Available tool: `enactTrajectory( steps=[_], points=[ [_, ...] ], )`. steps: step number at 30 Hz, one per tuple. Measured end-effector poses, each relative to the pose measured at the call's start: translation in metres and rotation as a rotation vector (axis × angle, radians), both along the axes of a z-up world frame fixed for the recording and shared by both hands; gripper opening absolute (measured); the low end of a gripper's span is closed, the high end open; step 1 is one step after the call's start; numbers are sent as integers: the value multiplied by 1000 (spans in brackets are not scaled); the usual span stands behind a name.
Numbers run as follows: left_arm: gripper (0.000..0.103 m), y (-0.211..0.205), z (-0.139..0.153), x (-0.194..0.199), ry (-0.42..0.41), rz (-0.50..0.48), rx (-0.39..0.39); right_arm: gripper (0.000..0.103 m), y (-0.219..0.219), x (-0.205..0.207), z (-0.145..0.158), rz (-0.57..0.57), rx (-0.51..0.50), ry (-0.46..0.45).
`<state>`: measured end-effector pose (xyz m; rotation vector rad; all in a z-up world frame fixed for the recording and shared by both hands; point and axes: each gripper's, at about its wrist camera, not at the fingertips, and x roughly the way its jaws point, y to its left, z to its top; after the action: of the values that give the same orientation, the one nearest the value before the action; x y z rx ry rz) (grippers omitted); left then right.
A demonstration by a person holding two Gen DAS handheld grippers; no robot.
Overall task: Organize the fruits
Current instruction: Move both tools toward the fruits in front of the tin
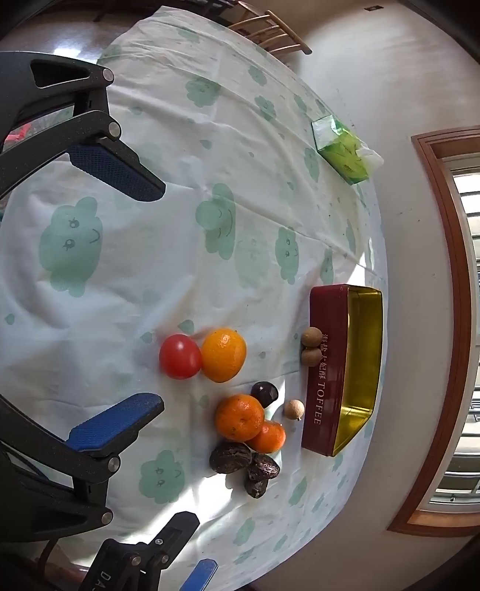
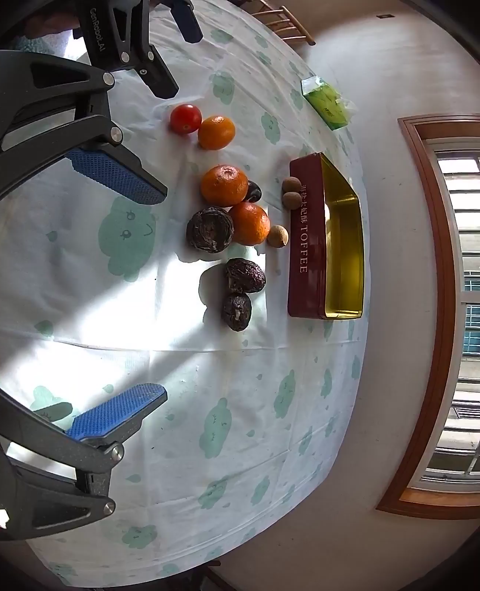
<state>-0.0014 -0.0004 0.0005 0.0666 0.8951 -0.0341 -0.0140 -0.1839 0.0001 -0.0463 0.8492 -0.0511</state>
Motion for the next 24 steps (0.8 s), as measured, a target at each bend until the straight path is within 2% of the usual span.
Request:
enactTrajectory(
  steps=[9,11,24],
  points=[
    [103,-4,4,-10,12,-12,-21,96,-1,1,2,3,4,-1],
    [103,1,-1,2,29,-2,-12,95,-2,1,2,3,3,-1],
    [103,3,-7,2,32,0,-15,94,-1,3,1,3,4,-1]
  ],
)
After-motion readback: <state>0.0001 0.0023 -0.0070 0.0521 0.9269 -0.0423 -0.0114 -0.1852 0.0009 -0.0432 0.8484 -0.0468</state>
